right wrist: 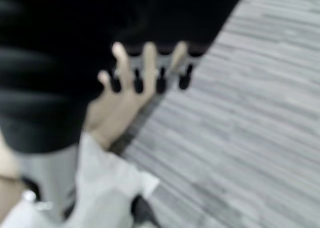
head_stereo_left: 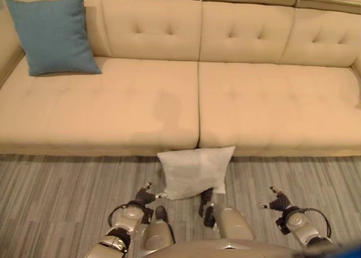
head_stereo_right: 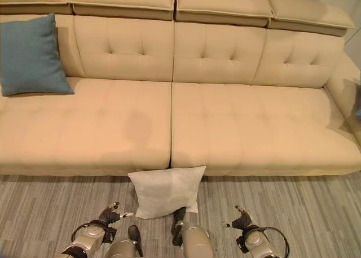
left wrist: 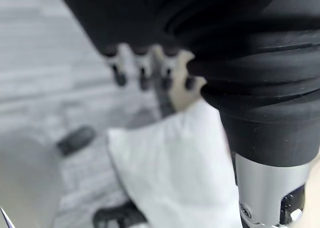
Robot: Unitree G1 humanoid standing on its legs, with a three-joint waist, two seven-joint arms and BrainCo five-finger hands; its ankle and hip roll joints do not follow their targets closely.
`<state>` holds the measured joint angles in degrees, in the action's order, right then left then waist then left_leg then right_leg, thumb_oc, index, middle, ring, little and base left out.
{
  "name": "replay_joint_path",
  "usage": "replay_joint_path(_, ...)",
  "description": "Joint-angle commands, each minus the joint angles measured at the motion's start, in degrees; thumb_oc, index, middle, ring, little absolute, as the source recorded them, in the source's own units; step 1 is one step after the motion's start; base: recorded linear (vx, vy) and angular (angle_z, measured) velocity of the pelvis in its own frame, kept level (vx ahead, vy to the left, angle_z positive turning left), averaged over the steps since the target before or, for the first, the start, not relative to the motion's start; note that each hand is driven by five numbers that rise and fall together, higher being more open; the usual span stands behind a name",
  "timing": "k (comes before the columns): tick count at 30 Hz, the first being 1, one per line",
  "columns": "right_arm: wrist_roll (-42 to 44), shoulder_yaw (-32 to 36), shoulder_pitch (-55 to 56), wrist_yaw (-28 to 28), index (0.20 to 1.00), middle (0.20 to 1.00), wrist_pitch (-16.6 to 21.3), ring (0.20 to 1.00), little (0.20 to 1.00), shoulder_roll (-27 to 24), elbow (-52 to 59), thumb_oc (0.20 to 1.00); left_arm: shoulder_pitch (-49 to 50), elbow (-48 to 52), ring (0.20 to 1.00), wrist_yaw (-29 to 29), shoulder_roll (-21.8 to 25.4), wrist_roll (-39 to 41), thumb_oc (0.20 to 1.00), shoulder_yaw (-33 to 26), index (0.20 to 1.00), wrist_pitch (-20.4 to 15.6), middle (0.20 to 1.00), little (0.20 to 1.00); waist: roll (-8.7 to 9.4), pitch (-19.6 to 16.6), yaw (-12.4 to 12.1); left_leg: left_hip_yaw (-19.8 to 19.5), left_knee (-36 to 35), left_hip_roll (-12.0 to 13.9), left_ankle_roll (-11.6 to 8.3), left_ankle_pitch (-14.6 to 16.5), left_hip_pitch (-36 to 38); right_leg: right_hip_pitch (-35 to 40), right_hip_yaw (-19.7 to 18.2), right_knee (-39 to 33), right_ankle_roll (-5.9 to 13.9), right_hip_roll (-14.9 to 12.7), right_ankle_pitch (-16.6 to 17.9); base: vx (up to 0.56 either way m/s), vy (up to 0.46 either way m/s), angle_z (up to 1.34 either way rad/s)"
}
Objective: Pick up all the scattered cushions and arrange them neatly on the sofa.
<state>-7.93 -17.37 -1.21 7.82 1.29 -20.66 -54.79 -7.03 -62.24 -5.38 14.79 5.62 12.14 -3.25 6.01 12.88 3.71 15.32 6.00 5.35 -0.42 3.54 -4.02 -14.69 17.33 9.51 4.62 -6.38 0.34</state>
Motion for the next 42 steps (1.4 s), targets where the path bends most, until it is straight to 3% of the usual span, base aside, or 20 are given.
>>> replay_joint_path(1, 0.75, -0.71, -2.12, 1.13, 1.000, 1.000, 0.38, 1.000, 1.000, 0.53, 1.43, 1.000, 0.30, 0.49, 1.000, -1.86, 2.84, 0.73, 1.000, -1.80, 1.000, -1.28, 1.000, 1.000, 1.70, -0.17, -0.46, -0.76, 1.42, -1.71, -1.50, 1.80, 0.65, 4.09, -7.79, -3.19, 5.36, -6.04, 4.70, -0.04, 0.075, 0.01)
replay_joint_path(3, 0.87, -0.84, -2.50, 1.14, 1.000, 1.000, 0.56, 1.000, 1.000, 0.83, 1.95, 1.000, 0.05, 0.61, 1.000, -1.83, 3.36, 1.25, 1.000, -2.06, 1.000, -1.44, 1.000, 1.000, 1.82, 0.30, -0.45, -0.84, 0.99, -1.92, -1.22, 1.56, 0.62, 3.37, -8.93, -2.99, 6.28, -6.33, 5.66, -0.06, 0.032, -0.21)
replay_joint_path(6, 1.25, -0.96, -3.00, 1.08, 1.000, 1.000, 0.79, 1.000, 1.000, 0.74, 2.63, 1.000, -0.54, 0.74, 1.000, -2.23, 4.30, 1.38, 1.000, -2.44, 1.000, -1.56, 1.000, 1.000, 1.07, 1.19, -0.48, -1.15, 1.16, -1.74, -0.55, 1.32, -0.09, 3.60, -12.32, -0.58, 6.06, -5.82, 3.88, -0.12, 0.031, -0.04)
replay_joint_path(9, 1.28, -1.02, -3.27, 1.16, 1.000, 1.000, 1.04, 1.000, 1.000, 0.63, 2.42, 1.000, -0.59, 0.78, 1.000, -2.48, 4.75, 1.49, 1.000, -2.72, 1.000, -1.93, 1.000, 1.000, 0.68, 0.47, -1.58, -0.88, 1.35, -1.31, -0.82, 0.67, -1.55, 7.91, -11.36, -1.52, 5.76, -6.83, 2.54, -0.08, -0.031, -0.09)
replay_joint_path(19, 0.50, -1.71, -4.08, 1.42, 1.000, 1.000, 0.93, 1.000, 1.000, -0.09, 3.95, 1.000, -0.96, 1.55, 1.000, -2.68, 4.71, 2.08, 1.000, -2.64, 1.000, -2.19, 1.000, 1.000, 1.34, -0.51, -2.68, -0.45, 2.55, 0.41, -2.50, -1.07, -4.81, 7.89, -8.62, -6.44, 6.09, -7.42, 3.12, -0.04, -0.076, -0.08)
replay_joint_path(27, 3.98, -1.13, -7.50, 3.90, 1.000, 1.000, 1.56, 1.000, 1.000, -0.86, 5.49, 1.000, -5.51, 7.18, 1.000, -5.50, 4.45, 4.97, 1.000, -0.42, 1.000, -3.33, 1.000, 1.000, 0.66, 5.57, -2.21, -2.57, 5.07, 1.18, -3.11, -2.31, -10.94, 1.32, -8.02, -3.42, 5.09, -7.31, 3.03, -0.14, -0.059, 0.09)
replay_joint_path(29, 6.15, -0.52, -9.99, 5.68, 1.000, 1.000, 2.12, 1.000, 1.000, -1.17, 7.12, 1.000, -7.76, 9.95, 1.000, -7.83, 5.14, 7.10, 1.000, -0.30, 1.000, -4.39, 1.000, 1.000, -0.09, 7.78, -2.31, -3.32, 6.89, 1.38, -2.99, -2.91, -15.52, -4.21, -8.52, 0.53, 4.38, -7.53, 2.54, -0.18, -0.037, 0.11)
replay_joint_path(30, 7.69, -0.24, -12.15, 7.14, 1.000, 1.000, 2.53, 1.000, 1.000, -1.76, 8.24, 1.000, -9.77, 11.13, 1.000, -9.41, 5.61, 8.33, 1.000, -0.02, 1.000, -4.89, 1.000, 1.000, -0.76, 9.00, -2.32, -4.29, 9.04, 1.90, -3.42, -1.61, -18.54, -7.62, -8.91, 3.83, 4.29, -7.46, 0.78, -0.08, -0.034, 0.15)
replay_joint_path(35, 9.98, -0.31, -16.53, 9.67, 1.000, 1.000, 3.33, 1.000, 1.000, -2.56, 10.07, 1.000, -13.66, 12.23, 1.000, -11.83, 6.41, 10.31, 1.000, 0.33, 1.000, -5.72, 1.000, 1.000, -1.53, 10.63, -2.15, -5.09, 12.88, 2.86, -3.53, -1.67, -25.63, -14.61, -8.92, 8.56, 3.71, -7.67, -0.38, -0.11, -0.039, 0.13)
replay_joint_path(42, 14.39, -0.84, -32.81, 15.55, 1.000, 1.000, 4.51, 1.000, 1.000, -7.07, 9.85, 1.000, -27.39, 12.65, 1.000, -15.92, 9.63, 15.73, 1.000, 2.12, 1.000, -7.16, 1.000, 1.000, -3.42, 13.13, -0.97, -7.36, 23.96, 6.31, -4.54, -1.47, -47.40, -36.94, -10.83, 23.16, 2.30, -8.77, -3.60, -0.09, -0.036, 0.12)
